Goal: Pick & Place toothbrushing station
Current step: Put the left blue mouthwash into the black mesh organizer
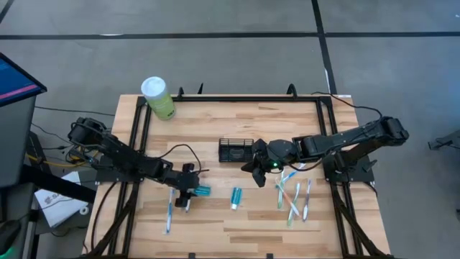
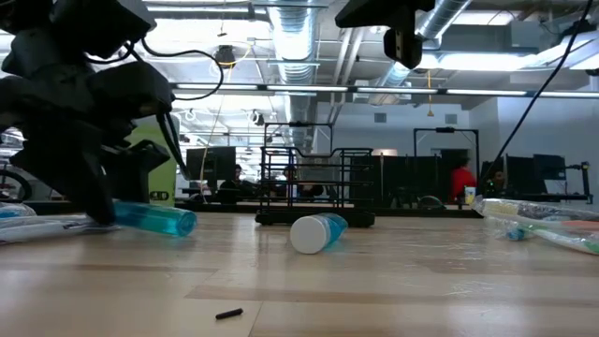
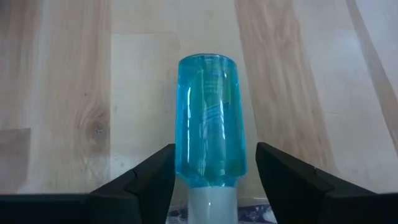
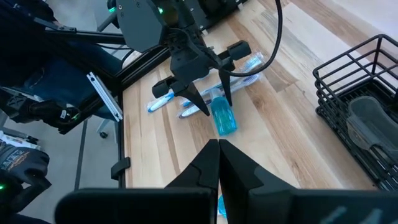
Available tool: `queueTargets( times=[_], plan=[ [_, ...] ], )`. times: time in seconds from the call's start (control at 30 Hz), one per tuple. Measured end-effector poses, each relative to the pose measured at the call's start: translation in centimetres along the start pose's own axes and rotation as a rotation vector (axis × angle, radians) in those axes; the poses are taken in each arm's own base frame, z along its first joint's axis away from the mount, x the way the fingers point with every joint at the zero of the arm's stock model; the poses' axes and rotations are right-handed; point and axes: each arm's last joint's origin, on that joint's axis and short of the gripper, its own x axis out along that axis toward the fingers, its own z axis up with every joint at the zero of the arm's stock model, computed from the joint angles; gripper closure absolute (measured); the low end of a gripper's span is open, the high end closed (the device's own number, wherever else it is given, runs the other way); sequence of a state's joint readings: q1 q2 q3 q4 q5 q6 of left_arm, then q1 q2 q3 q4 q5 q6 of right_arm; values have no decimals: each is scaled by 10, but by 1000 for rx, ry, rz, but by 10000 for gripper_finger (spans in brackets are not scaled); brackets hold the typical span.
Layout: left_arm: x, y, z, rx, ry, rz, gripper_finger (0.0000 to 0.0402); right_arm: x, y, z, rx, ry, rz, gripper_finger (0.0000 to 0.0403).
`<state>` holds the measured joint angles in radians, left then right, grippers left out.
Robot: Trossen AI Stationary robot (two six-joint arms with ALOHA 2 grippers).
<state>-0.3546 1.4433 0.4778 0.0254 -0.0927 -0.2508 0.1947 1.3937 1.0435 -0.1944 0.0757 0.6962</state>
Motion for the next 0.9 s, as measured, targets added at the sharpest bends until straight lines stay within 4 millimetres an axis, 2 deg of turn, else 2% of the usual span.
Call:
queueTargets(
  times=[0.33,0.53,0.7,0.9],
  plan=[
    [0,0,0,3,0,-4,249,0,0,0,0,0,0,403],
    [0,0,0,-21,-6,6,244,0,0,-1,-24,6,2,393],
    [0,0,3,-50,-29,1,242,0,0,0,-27,3,-1,332],
    [-4,-4,22,-81,-85,-19,254,0,0,0,-52,2,-2,217]
  ],
)
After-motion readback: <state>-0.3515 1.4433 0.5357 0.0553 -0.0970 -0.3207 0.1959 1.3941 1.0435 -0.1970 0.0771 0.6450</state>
